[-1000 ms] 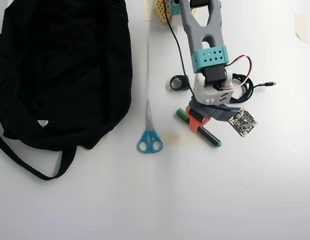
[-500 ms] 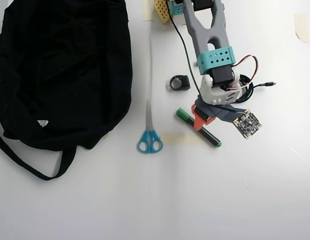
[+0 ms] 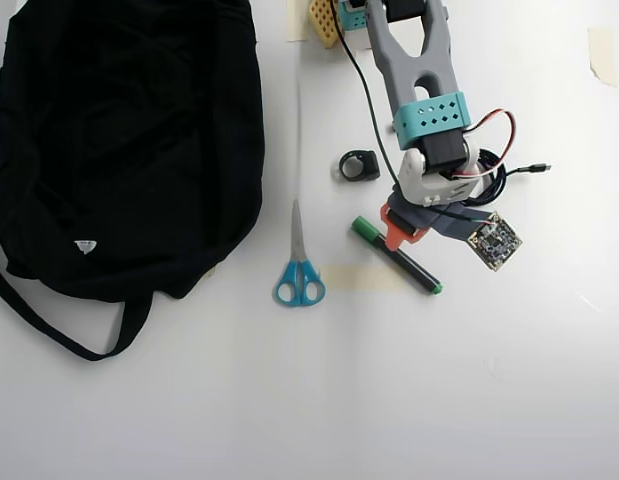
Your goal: Put the green marker into the black bag
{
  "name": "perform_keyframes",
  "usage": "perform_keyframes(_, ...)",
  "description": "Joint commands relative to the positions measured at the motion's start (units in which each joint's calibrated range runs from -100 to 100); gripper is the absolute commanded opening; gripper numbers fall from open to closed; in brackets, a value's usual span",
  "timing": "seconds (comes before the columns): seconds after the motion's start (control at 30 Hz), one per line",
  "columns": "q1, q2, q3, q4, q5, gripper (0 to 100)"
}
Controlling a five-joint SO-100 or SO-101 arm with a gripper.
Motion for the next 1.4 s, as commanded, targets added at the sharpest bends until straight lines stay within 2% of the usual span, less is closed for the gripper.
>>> perform_keyframes(0.0,-0.2,-1.0,-2.3,0.3,1.1,18)
perform_keyframes(0.63,0.7,-0.6,-2.2,-1.3,2.5,18)
perform_keyframes(0.87,0.9,-0.6,-2.2,-1.3,2.2,30)
perform_keyframes(1.37,1.7,1.9,-2.2,-2.7,1.8,28)
